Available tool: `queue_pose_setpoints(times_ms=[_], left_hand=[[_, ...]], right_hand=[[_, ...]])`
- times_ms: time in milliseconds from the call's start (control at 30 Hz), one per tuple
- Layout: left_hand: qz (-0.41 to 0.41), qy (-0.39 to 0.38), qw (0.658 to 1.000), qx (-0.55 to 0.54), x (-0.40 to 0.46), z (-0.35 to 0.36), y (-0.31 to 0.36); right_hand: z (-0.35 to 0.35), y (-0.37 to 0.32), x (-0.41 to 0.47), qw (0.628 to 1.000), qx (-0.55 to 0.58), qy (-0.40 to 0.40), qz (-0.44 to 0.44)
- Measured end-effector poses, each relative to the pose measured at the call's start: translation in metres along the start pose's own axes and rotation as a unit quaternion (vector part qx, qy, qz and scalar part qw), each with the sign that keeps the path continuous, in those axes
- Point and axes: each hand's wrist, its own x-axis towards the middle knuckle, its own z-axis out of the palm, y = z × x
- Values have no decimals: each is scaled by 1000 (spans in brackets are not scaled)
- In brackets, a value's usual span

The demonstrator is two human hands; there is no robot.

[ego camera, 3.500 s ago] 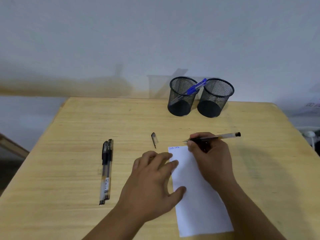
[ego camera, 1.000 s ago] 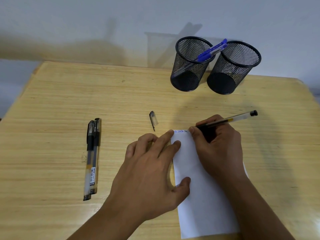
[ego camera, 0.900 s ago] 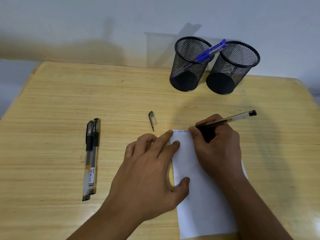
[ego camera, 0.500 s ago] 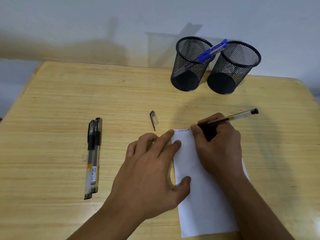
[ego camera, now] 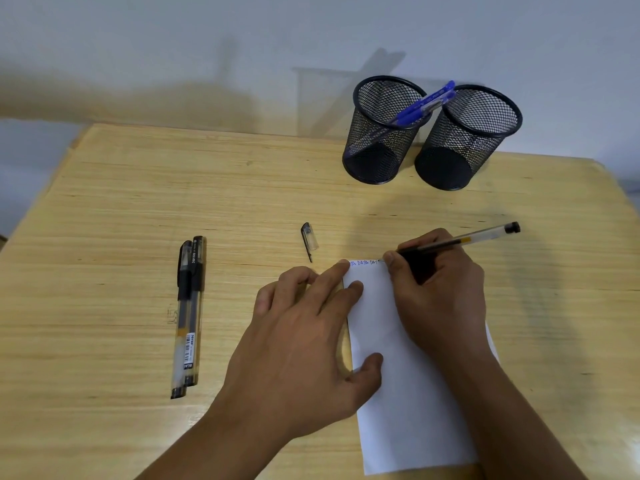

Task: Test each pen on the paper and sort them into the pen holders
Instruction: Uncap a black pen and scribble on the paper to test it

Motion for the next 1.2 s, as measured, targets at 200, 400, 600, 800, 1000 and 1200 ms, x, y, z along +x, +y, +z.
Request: queue_pose_setpoints(times_ms=[200, 400, 600, 800, 1000, 1200], left_hand=[[-1, 2, 1000, -2, 0, 1, 0], [2, 4, 1000, 0, 0, 1, 0], [3, 11, 1000, -1, 0, 2, -1], [5, 13, 1000, -6, -1, 2, -1], [4, 10, 1000, -9, -3, 2, 0], [-4, 0, 1000, -1, -3, -1, 2]], right_hand=[[-1, 0, 1, 1000, -4, -12, 5], [-1, 0, 0, 1000, -12, -11, -2], [-1, 1, 0, 1000, -4, -9, -9], [-5, 9, 4, 998, 51, 27, 25], [-11, 7, 5, 987, 147, 41, 54], [-26, 5, 10, 954, 273, 8, 125]])
